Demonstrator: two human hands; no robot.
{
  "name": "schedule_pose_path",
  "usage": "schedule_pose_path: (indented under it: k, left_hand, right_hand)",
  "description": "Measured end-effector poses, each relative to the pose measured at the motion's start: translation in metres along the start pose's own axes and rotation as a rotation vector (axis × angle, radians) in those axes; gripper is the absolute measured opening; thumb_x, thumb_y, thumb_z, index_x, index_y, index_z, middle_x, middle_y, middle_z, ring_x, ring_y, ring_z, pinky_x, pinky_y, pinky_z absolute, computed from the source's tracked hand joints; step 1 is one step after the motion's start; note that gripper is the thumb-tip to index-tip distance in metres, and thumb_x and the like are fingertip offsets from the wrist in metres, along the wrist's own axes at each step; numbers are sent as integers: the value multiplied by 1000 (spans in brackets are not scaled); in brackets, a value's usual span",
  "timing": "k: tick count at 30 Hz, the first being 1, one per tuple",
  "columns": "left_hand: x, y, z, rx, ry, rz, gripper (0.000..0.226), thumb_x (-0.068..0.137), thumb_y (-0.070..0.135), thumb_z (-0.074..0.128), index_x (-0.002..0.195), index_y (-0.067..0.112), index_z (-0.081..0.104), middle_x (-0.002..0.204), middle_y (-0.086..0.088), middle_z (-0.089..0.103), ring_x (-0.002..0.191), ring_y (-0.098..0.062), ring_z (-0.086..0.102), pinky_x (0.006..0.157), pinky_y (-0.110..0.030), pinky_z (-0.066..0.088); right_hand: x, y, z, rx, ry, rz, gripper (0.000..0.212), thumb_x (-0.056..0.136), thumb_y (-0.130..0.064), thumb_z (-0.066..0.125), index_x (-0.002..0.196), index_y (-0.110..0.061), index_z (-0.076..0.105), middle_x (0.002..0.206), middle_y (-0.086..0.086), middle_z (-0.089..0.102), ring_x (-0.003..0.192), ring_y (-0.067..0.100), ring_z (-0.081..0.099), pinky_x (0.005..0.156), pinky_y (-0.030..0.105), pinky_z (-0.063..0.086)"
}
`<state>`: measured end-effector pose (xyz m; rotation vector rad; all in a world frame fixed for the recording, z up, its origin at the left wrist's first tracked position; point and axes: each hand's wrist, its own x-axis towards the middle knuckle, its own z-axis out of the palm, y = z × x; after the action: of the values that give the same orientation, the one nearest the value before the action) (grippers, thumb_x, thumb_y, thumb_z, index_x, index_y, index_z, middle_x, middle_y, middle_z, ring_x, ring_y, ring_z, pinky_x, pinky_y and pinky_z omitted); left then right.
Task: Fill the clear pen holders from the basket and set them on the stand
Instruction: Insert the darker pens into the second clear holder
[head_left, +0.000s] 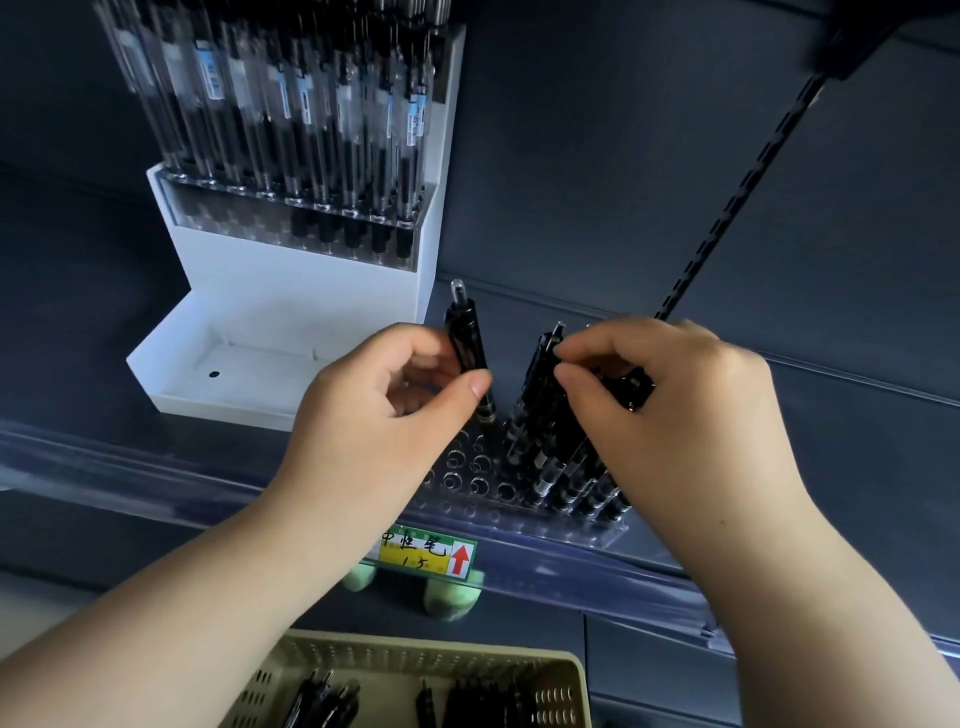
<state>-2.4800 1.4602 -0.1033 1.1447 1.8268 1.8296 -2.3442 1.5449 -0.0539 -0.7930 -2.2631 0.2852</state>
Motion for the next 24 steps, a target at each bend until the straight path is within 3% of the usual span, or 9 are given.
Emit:
schedule_pose_path:
  k: [10, 24]
  left_hand:
    - [-5, 1, 3, 15, -72, 41, 9, 71, 31, 71, 79, 31, 66, 77, 14, 69, 73, -1, 65, 63, -6, 46]
    - [-9, 10, 7, 75, -116, 79, 9, 70, 30, 71, 76, 30, 64, 76, 13, 68, 73, -2, 64, 63, -4, 45]
  right_hand:
    - [0, 1, 7, -42, 55, -104, 9, 75, -17, 67, 79, -22, 73, 72, -8, 69, 76, 22, 63, 72, 44, 50]
    - [-1, 4, 9, -173, 110, -106, 7, 76, -16, 70, 78, -22, 73, 71, -8, 69, 78, 22, 60, 71, 34, 33]
